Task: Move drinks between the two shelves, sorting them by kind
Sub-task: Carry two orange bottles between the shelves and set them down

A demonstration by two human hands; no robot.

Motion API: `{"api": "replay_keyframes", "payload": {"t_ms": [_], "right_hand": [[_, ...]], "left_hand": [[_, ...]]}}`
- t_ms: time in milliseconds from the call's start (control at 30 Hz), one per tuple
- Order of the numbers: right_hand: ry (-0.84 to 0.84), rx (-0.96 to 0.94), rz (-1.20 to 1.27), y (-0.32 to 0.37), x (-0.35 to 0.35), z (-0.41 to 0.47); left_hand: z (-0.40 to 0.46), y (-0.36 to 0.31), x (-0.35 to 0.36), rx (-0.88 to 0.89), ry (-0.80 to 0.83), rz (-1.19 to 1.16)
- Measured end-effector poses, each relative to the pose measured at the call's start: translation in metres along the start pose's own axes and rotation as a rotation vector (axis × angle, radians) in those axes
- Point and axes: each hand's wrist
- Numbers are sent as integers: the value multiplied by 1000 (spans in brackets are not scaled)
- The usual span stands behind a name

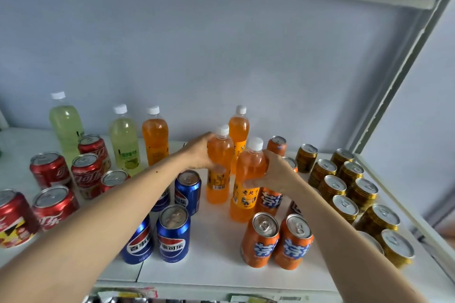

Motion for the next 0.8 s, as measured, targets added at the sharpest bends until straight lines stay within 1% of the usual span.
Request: {"api": "replay_keyframes", "payload": {"t_ms": [133,333,567,800], "right_hand": [[14,7,-14,-1,0,3],[-11,-15,-5,3,0,0],[-93,-3,62,9,-12,5],[-209,-14,121,29,-48,-3]], "left_hand": [[5,1,3,0,-7,-32],[9,1,3,7,-45,-33],[16,-3,-7,25,-107,-54],[15,-32,-36,102,-155,-84]]}}
Point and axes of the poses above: each hand's wrist, its own z-axis towards the middle knuckle, its own x-axis out of the palm, y = z × x, and after that the axes turned 9 degrees about -y, right-handed
